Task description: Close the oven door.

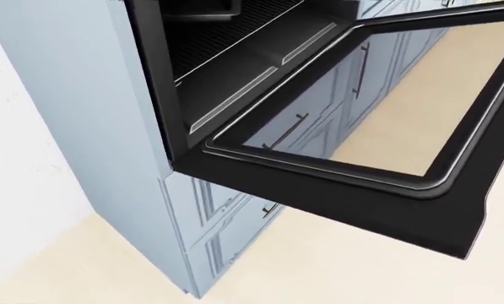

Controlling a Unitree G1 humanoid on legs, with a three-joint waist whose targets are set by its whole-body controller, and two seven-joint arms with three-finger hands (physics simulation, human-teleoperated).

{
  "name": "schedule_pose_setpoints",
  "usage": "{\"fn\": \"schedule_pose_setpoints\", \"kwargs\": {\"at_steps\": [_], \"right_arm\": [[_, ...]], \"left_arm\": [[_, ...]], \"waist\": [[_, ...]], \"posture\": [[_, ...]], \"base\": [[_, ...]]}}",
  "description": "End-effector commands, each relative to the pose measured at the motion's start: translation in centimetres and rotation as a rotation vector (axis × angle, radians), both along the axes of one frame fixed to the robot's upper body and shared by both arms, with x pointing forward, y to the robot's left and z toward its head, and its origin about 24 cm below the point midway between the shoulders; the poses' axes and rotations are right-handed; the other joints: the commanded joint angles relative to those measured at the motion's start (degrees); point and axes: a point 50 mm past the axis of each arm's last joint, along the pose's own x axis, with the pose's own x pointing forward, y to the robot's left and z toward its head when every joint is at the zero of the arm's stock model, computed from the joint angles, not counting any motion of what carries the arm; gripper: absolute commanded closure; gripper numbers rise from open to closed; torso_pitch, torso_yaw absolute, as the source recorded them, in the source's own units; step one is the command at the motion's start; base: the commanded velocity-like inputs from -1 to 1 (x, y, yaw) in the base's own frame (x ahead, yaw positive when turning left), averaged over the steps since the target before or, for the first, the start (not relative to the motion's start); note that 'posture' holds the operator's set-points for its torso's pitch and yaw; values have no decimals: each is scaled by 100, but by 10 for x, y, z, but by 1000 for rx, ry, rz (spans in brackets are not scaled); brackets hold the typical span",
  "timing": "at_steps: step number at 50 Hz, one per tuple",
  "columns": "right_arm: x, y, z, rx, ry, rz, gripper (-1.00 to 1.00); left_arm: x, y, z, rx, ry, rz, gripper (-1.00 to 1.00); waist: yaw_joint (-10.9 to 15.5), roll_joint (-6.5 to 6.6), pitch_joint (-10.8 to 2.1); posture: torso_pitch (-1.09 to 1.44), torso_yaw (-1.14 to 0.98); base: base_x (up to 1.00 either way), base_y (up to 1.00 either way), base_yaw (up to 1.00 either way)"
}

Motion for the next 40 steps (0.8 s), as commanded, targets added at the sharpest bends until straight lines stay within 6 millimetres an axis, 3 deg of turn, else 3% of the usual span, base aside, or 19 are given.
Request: {"fn": "schedule_pose_setpoints", "kwargs": {"at_steps": [1, 2, 3, 12, 16, 18, 20, 24, 28, 30, 33, 34, 35, 36, 40], "right_arm": [[8, -1, 5, -12, -44, 11, -100], [8, -1, 5, -12, -44, 12, -100], [8, -1, 5, -11, -45, 10, -100], [7, -1, 5, -14, -42, 11, -100], [7, -1, 5, -14, -42, 11, -100], [7, -1, 5, -14, -42, 12, -100], [7, -1, 5, -14, -42, 12, -100], [7, -1, 5, -14, -42, 11, -100], [6, 0, 4, -15, -40, 13, -100], [7, 0, 4, -15, -40, 13, -100], [8, -1, 5, -14, -42, 13, -100], [8, -1, 5, -14, -43, 12, -100], [8, -1, 5, -14, -44, 13, -100], [9, -1, 5, -14, -46, 12, -100], [8, 0, 5, -12, -47, 14, -100]], "left_arm": [[7, 7, 6, 27, -40, 4, -100], [6, 6, 5, 28, -40, 4, -100], [5, 5, 5, 28, -40, 3, -100], [7, 8, 6, 27, -39, 4, -100], [7, 8, 6, 27, -38, 4, -100], [7, 9, 6, 27, -39, 4, -100], [7, 9, 6, 27, -38, 3, -100], [8, 10, 7, 27, -39, 4, -100], [7, 9, 6, 27, -39, 4, -100], [7, 9, 6, 27, -39, 3, -100], [7, 8, 6, 27, -41, 4, -100], [7, 7, 6, 27, -42, 3, -100], [6, 6, 6, 27, -43, 3, -100], [6, 5, 6, 27, -44, 3, -100], [5, 4, 5, 28, -45, 4, -100]], "waist": [[24, 169, -113], [37, 100, -131], [69, 9, -63], [99, -285, -11], [130, -585, -15], [114, -887, -100], [56, -701, -47], [39, -615, -43], [34, -407, 8], [16, -237, 4], [21, 173, -52], [77, -98, -32], [50, -20, -35], [86, -31, -14], [106, -170, -25]], "posture": [[0, 0], [0, 0], [0, 0], [0, 0], [0, 0], [0, 0], [0, 0], [0, 0], [0, 0], [0, 0], [0, 0], [0, 0], [0, 0], [0, 0], [0, 0]], "base": [[5, 12, 0], [5, 12, 0], [5, 13, 0], [9, 5, 0], [14, 0, 0], [14, 0, 0], [14, 0, 0], [14, 0, 0], [14, 0, 0], [14, 0, 0], [15, 0, 0], [15, 0, 0], [14, 0, 0], [15, 0, 0], [14, 0, 0]]}}
